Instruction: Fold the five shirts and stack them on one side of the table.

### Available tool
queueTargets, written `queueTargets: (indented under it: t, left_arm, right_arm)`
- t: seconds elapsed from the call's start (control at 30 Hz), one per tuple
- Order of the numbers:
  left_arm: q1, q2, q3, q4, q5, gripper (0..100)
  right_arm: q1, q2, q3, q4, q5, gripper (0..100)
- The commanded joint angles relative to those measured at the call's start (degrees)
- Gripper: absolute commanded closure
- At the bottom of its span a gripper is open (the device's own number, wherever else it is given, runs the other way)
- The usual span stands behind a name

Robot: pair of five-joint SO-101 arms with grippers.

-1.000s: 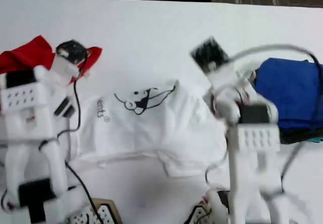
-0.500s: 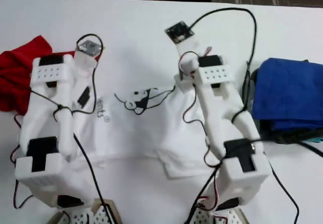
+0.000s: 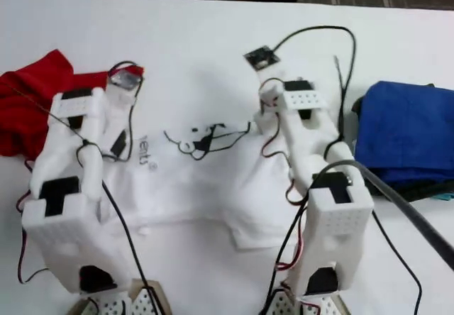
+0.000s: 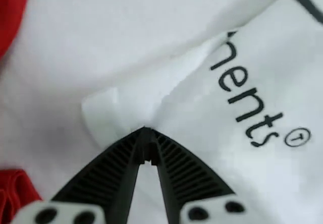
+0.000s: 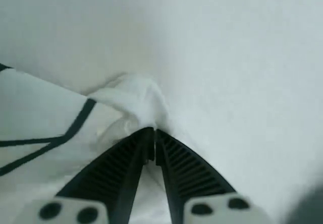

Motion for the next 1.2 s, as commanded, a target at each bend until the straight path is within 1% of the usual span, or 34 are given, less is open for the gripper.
queueTargets:
  t: [0.0, 0.1, 0.23, 0.43, 0.5, 0.63, 0.77, 0.87, 0.97, 1.17]
  left_arm:
    - [-3.9, 3.8, -3.9, -1.2, -0.1, 97]
    - [-5.5, 7.5, -10.8, 1.0, -0.1, 97]
    - [-5.4, 12.7, -22.5, 7.6, 0.3, 97]
    - [-4.7, 20.4, -41.5, 18.7, 0.4, 97]
    - [-4.7, 22.2, -47.3, 22.6, 0.4, 97]
    - [-4.9, 25.4, -55.5, 26.0, 0.4, 97]
    - [-4.2, 28.6, -59.6, 28.7, 0.4, 97]
    - [-3.8, 29.6, -60.1, 31.1, 0.6, 97]
    - [-3.8, 28.5, -60.4, 31.7, 3.3, 97]
    - [-4.1, 22.9, -59.6, 33.0, 3.3, 97]
  right_arm:
    - [4.4, -0.1, -2.0, -0.6, 0.1, 97.7]
    - [5.8, 0.2, -2.9, -1.3, 0.2, 97.7]
    - [5.8, 0.3, -5.2, -1.4, 0.2, 97.7]
    - [3.4, -0.2, -9.1, -0.7, 0.1, 97.8]
    - [2.3, -0.6, -12.3, 1.5, -0.3, 97.8]
    - [-1.2, -0.2, -19.4, 4.1, -0.4, 97.8]
    - [-5.7, 0.5, -20.8, 4.6, -0.4, 97.8]
    - [-7.0, 3.5, -20.7, 6.6, -0.4, 97.8]
    - [-5.7, 6.2, -20.8, 7.1, -0.4, 97.8]
    - [-1.9, 8.7, -20.7, 7.1, -0.4, 97.8]
